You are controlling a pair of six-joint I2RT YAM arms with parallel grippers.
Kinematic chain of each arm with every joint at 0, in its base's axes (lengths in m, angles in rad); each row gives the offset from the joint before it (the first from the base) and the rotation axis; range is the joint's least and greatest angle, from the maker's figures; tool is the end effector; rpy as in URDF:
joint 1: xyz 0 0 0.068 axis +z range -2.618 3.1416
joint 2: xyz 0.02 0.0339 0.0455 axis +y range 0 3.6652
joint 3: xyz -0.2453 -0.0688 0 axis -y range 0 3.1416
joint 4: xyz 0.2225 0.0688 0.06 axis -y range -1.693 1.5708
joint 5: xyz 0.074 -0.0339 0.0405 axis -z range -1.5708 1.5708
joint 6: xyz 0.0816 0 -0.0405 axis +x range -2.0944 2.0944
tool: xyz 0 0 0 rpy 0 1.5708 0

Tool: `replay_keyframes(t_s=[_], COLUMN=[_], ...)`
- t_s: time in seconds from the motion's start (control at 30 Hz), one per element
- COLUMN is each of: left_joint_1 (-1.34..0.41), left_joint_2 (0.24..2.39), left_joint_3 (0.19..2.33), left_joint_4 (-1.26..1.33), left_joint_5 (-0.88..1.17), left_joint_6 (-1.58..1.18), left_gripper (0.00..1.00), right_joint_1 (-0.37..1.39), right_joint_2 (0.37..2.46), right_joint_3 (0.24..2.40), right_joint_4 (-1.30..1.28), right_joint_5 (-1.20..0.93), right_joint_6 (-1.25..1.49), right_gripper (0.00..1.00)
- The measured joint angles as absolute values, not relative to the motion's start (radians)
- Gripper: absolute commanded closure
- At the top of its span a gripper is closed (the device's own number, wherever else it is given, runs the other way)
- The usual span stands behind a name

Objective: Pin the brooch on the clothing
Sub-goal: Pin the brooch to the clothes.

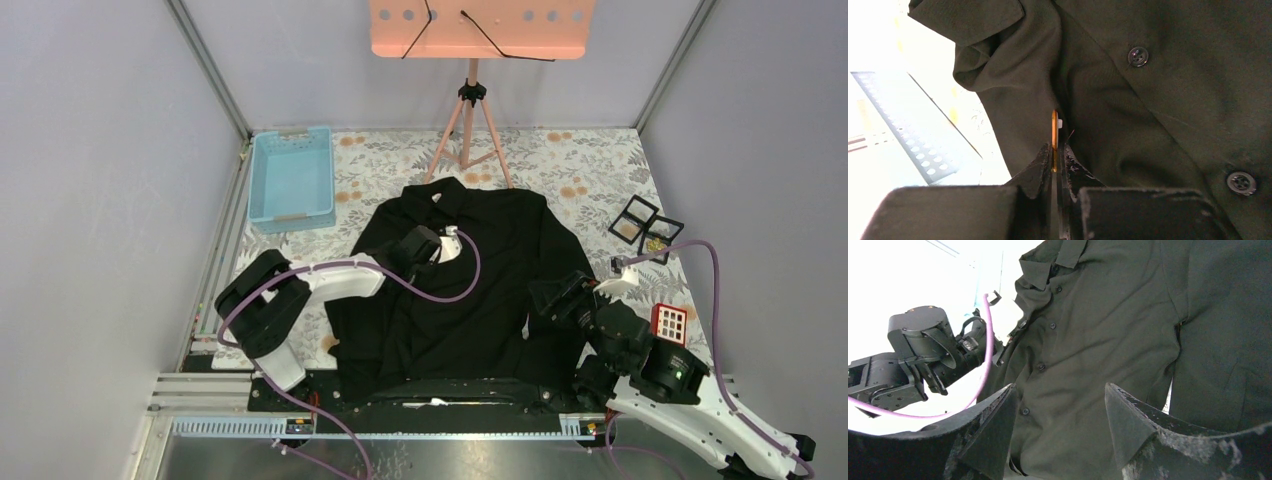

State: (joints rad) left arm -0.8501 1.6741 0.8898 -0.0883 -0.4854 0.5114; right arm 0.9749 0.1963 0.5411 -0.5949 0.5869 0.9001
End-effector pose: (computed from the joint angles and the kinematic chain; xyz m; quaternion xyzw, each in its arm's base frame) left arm 0.2524 -0.2297 0.1308 0.5102 0.7606 0.1666 0.3653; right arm 0.0969 0.0624 0.2579 0.1490 0.7621 0.3381 0.5316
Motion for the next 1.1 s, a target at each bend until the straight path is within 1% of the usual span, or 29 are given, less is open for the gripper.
replay_keyframes(t_s=[0.37, 0.57, 0.67, 0.9, 1.1], left_joint_1=[-0.850, -0.845, -0.838, -0.833, -0.832], left_joint_2=[1.628, 1.599, 1.597, 1.618, 1.652], left_joint_3=[0.890, 0.890, 0.890, 0.890, 0.884], left_joint_4=[-0.105, -0.101, -0.085, 0.026, 0.057], left_joint_5=[-0.392, -0.379, -0.416, -0.597, -0.640], left_joint_6=[0.440, 0.417, 0.426, 0.530, 0.602], left_gripper=[1.00, 1.00, 1.00, 1.00, 1.00], right_joint_1=[0.975, 0.975, 0.975, 0.975, 0.975], right_joint_2=[0.196, 0.196, 0.196, 0.184, 0.150], right_joint_3=[0.533, 0.530, 0.524, 0.518, 0.518], right_joint_4=[-0.598, -0.601, -0.601, -0.602, -0.624], right_joint_5=[0.587, 0.587, 0.587, 0.587, 0.591], right_joint_6=[0.914, 0.919, 0.924, 0.932, 0.941], right_gripper=[0.29, 0.29, 0.29, 0.29, 0.29])
